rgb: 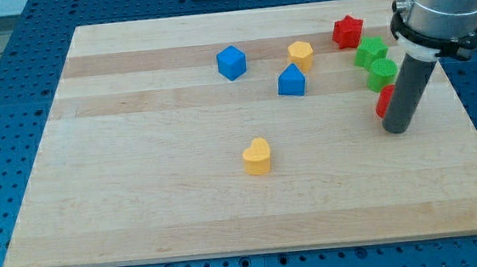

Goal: Move the red star to the top of the green star

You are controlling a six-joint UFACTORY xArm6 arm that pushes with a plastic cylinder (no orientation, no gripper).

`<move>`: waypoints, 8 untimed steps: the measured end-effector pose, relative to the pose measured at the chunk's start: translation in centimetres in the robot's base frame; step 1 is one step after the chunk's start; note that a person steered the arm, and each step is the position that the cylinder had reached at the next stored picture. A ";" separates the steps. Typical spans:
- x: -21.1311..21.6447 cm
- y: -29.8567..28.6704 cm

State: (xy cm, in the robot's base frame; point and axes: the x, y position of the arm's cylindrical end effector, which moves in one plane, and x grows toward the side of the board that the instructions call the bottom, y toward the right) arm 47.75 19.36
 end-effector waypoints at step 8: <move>-16.4 -33.9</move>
State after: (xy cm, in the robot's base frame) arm 31.39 -14.55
